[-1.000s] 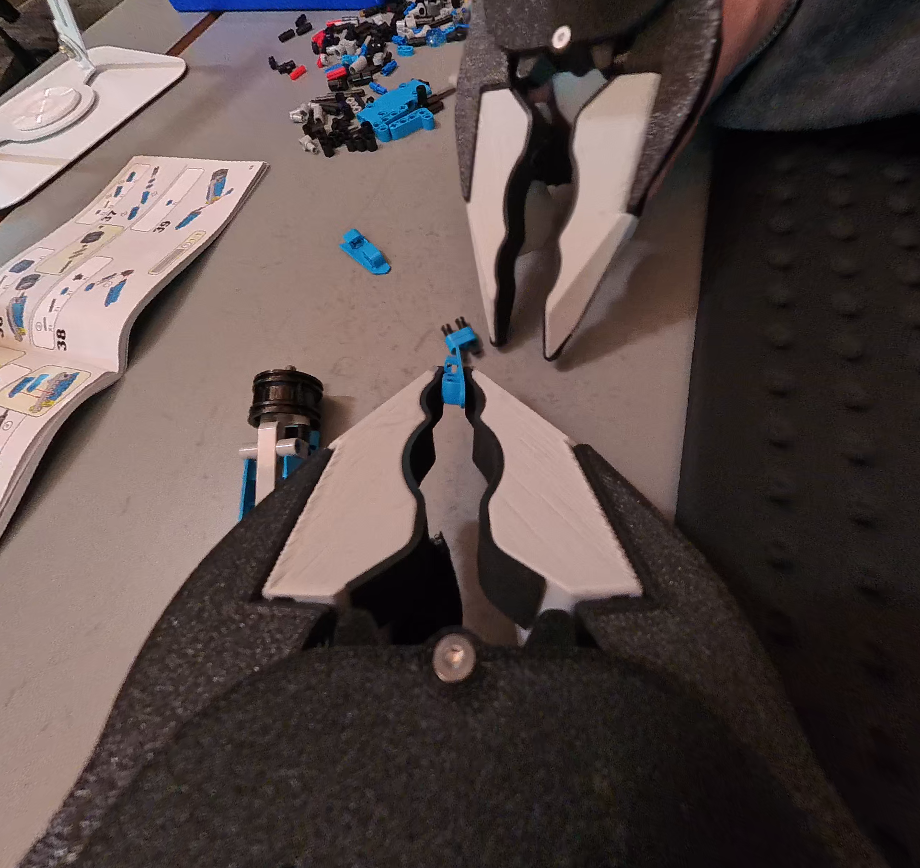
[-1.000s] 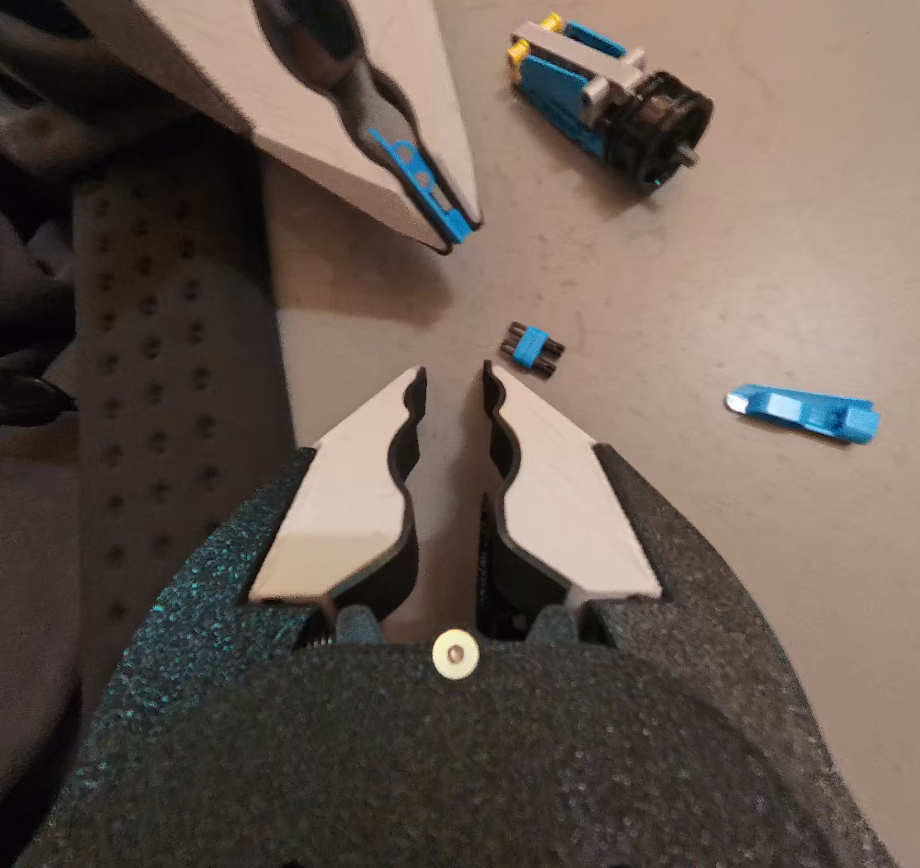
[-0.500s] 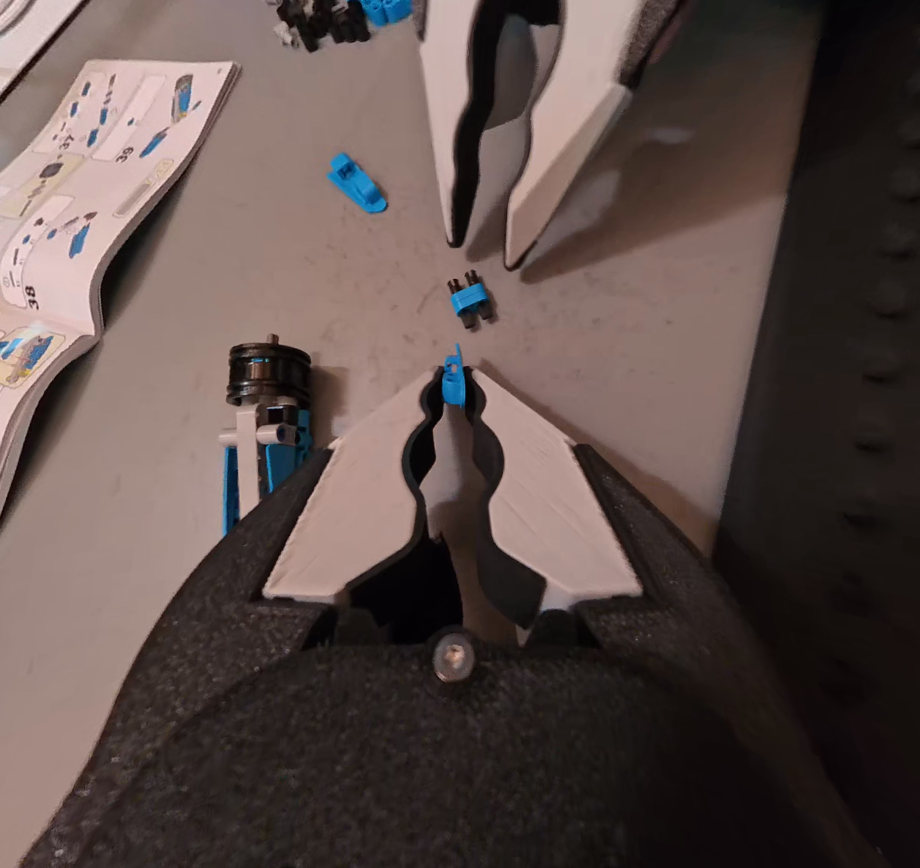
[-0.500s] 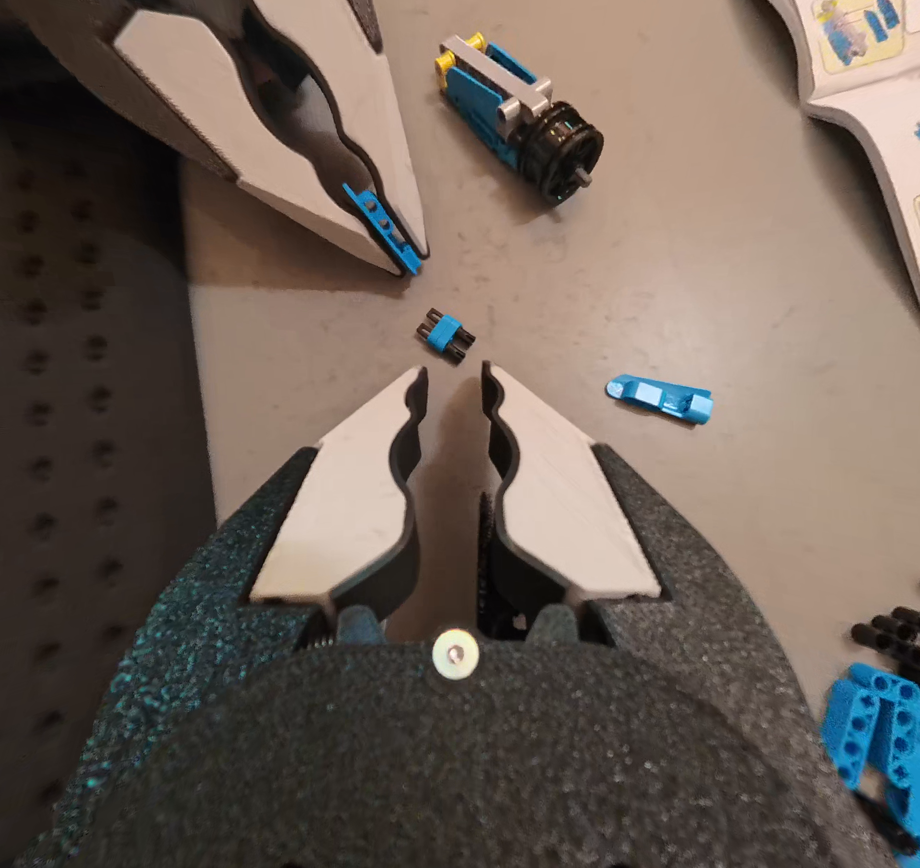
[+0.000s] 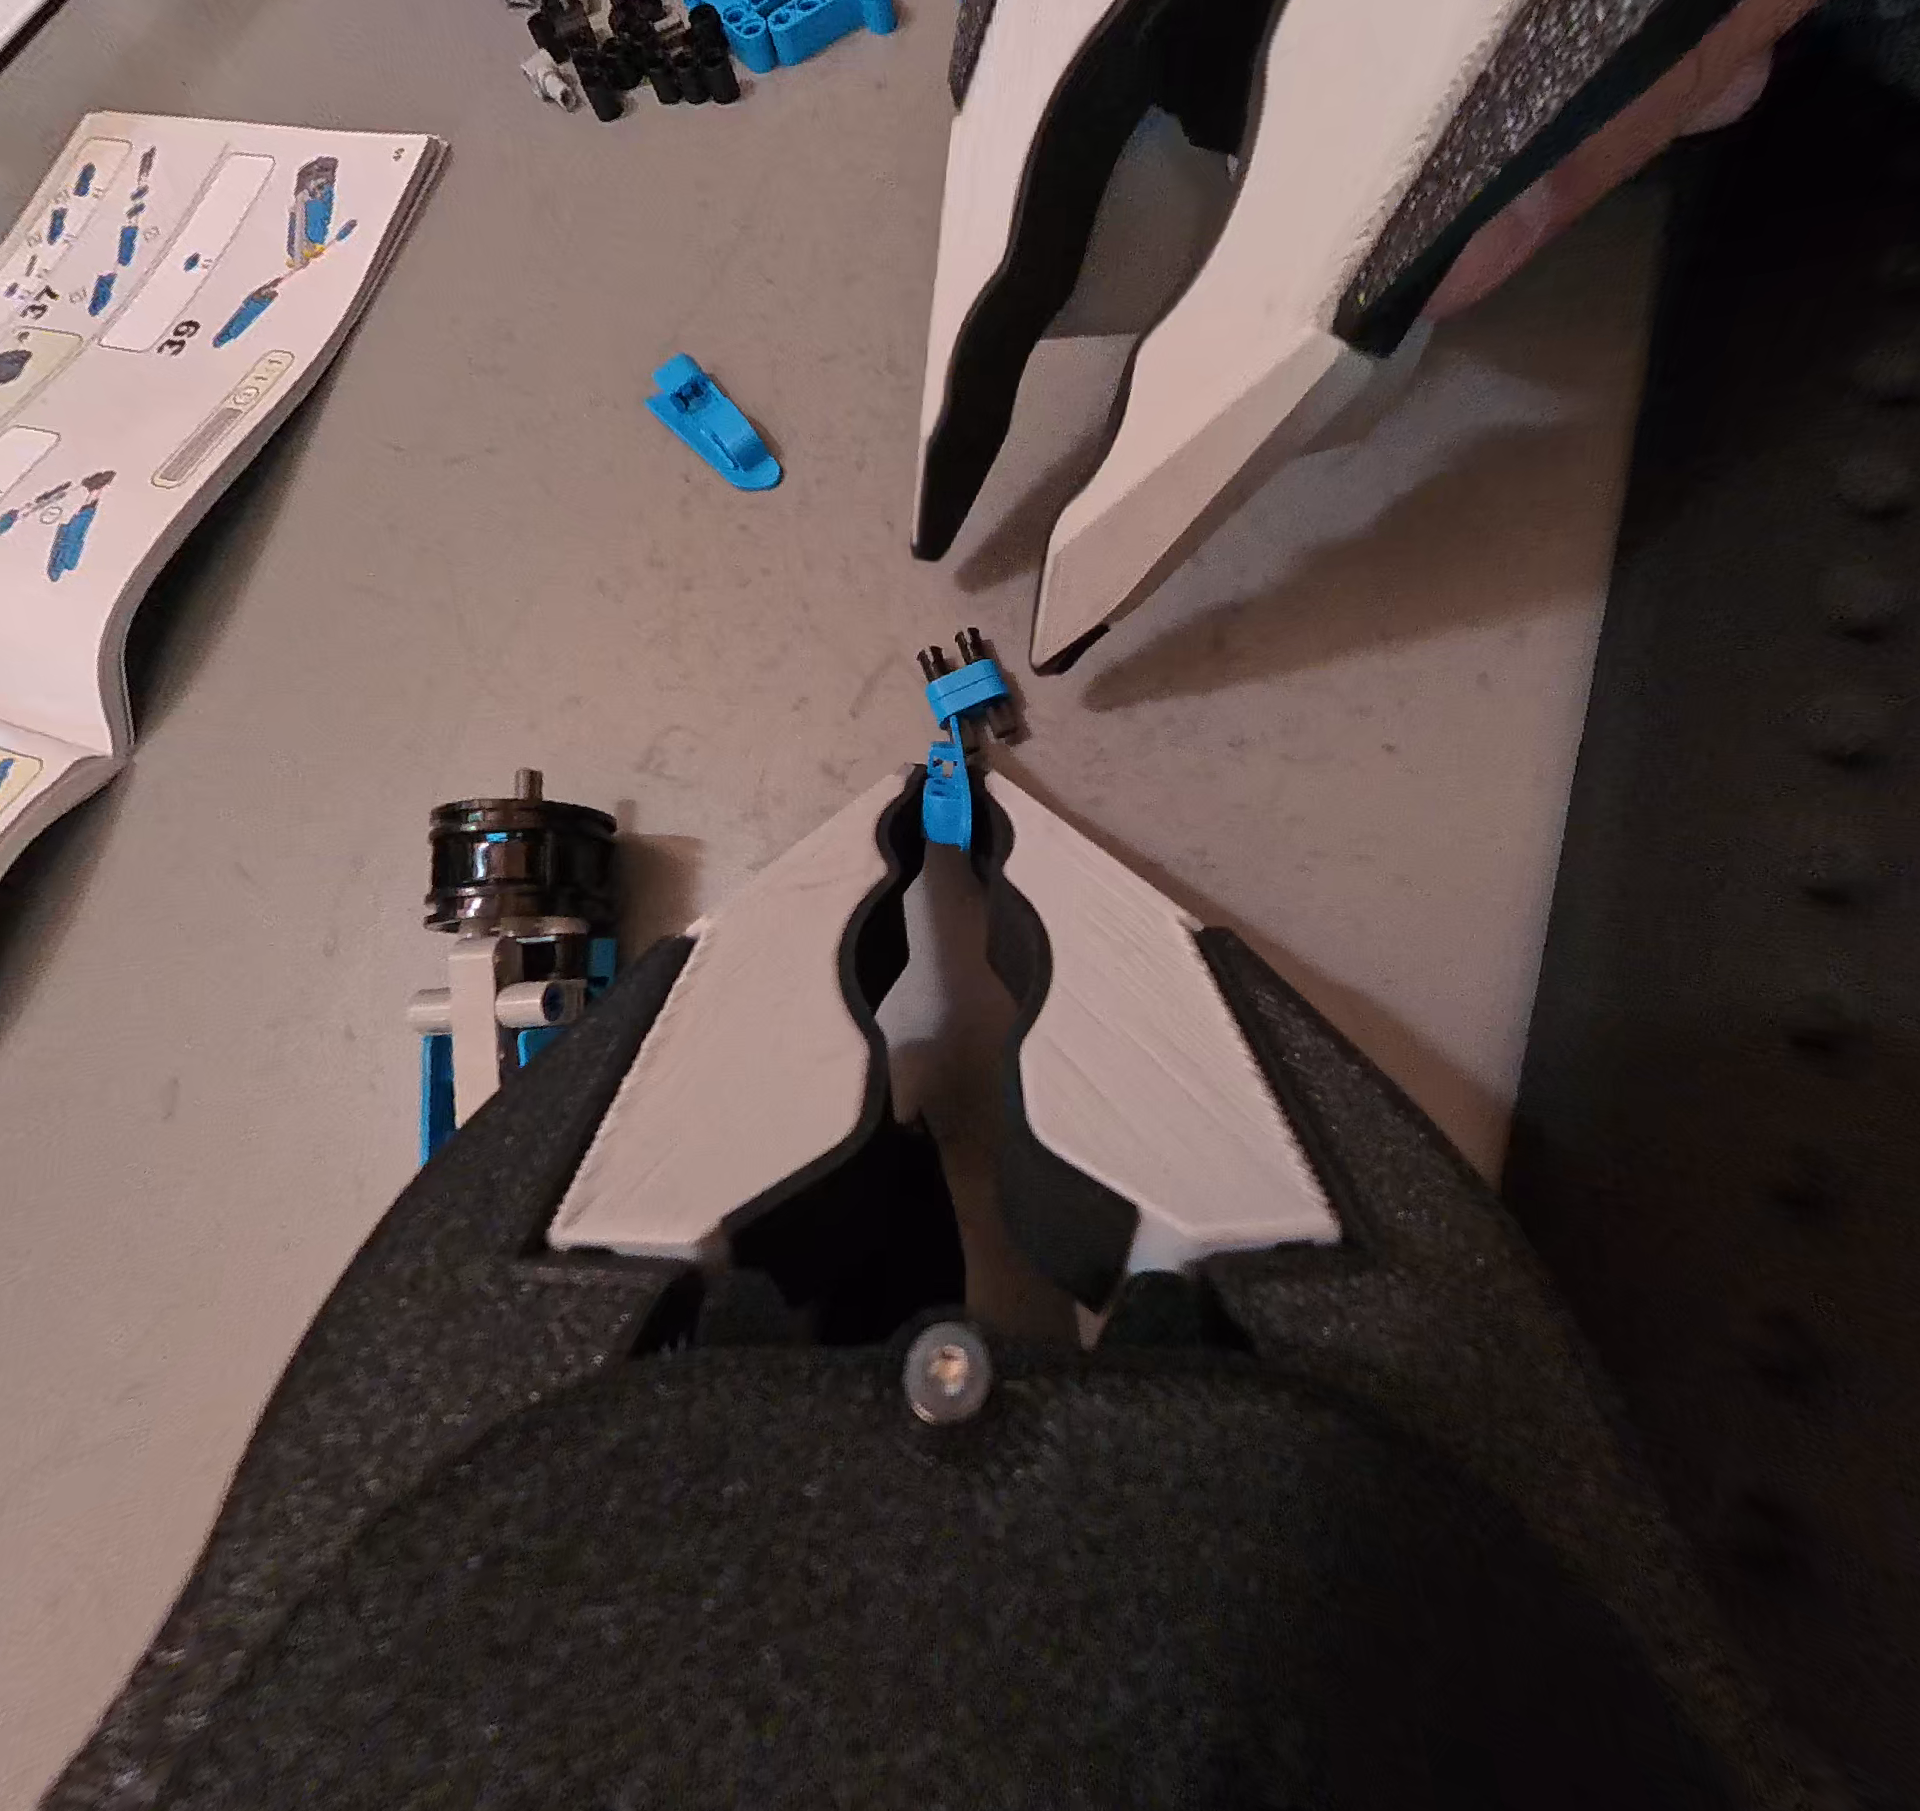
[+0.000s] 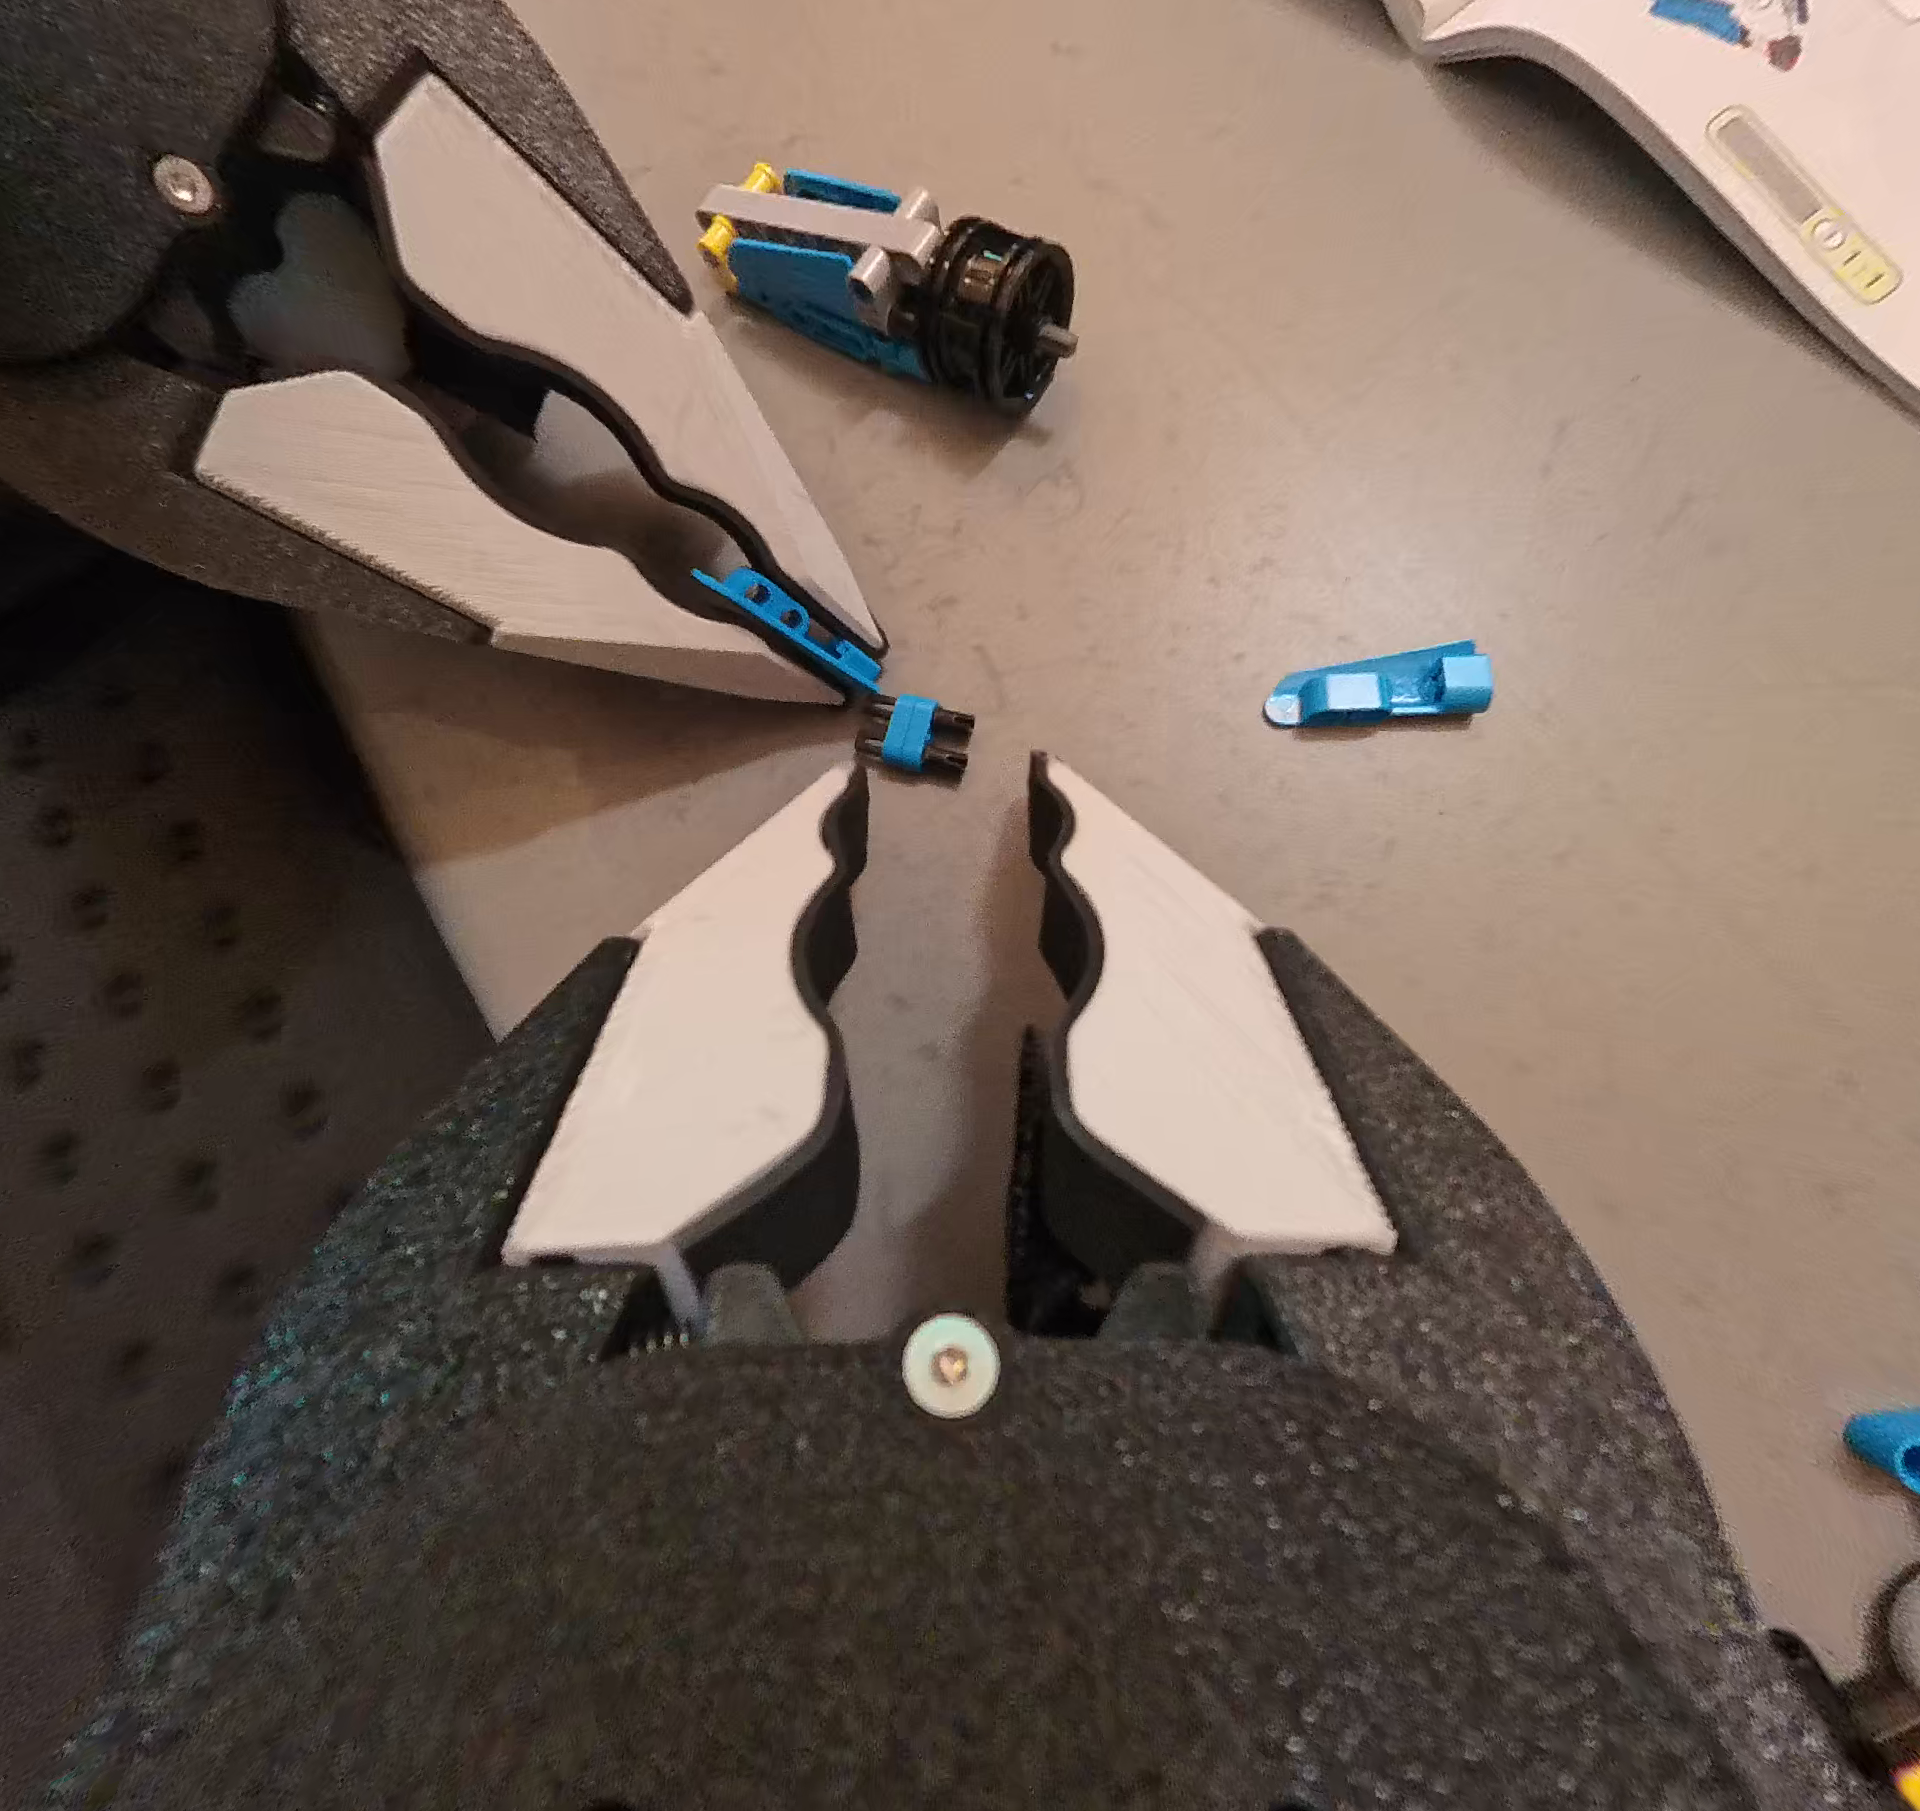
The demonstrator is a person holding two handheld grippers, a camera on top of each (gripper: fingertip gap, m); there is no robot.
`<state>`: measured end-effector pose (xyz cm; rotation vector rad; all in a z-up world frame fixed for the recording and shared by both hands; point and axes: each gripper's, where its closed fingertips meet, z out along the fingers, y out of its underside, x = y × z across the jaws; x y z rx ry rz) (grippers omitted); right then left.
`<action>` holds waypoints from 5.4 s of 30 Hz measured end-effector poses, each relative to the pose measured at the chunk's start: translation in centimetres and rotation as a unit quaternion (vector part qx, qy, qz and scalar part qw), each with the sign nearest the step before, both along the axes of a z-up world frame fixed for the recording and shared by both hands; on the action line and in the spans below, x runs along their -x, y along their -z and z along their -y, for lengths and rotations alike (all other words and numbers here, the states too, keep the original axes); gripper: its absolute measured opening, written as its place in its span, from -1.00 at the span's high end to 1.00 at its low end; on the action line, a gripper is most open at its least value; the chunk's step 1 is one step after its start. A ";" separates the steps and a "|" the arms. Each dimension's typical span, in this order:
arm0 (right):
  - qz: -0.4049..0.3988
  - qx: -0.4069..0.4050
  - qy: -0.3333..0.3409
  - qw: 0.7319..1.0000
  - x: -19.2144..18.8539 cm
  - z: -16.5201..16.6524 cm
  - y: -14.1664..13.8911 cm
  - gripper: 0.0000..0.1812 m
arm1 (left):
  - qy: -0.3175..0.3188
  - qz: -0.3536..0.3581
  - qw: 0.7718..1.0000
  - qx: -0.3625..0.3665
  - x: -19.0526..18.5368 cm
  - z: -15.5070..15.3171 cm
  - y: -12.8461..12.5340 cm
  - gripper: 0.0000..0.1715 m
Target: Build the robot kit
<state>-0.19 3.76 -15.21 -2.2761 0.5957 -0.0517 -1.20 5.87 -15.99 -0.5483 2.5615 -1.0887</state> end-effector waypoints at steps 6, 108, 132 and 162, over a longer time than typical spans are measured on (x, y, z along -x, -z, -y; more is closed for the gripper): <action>-0.020 -0.005 -0.018 1.000 0.6 -0.6 0.7 0.79 | 0.006 0.002 1.000 -0.001 0.1 0.5 0.0 0.92; 0.096 0.006 -0.259 0.961 1.5 -1.9 -1.6 0.82 | 0.058 0.252 0.953 0.157 1.5 -1.7 -8.8 0.92; -0.345 -0.318 -0.276 0.839 5.5 -4.4 -9.5 0.82 | 0.103 0.319 0.927 0.167 3.3 -0.6 -10.0 0.92; -0.069 -0.300 -0.254 0.917 2.6 -4.1 -9.3 0.92 | 0.043 -0.120 0.921 0.368 2.6 -1.2 -9.1 1.00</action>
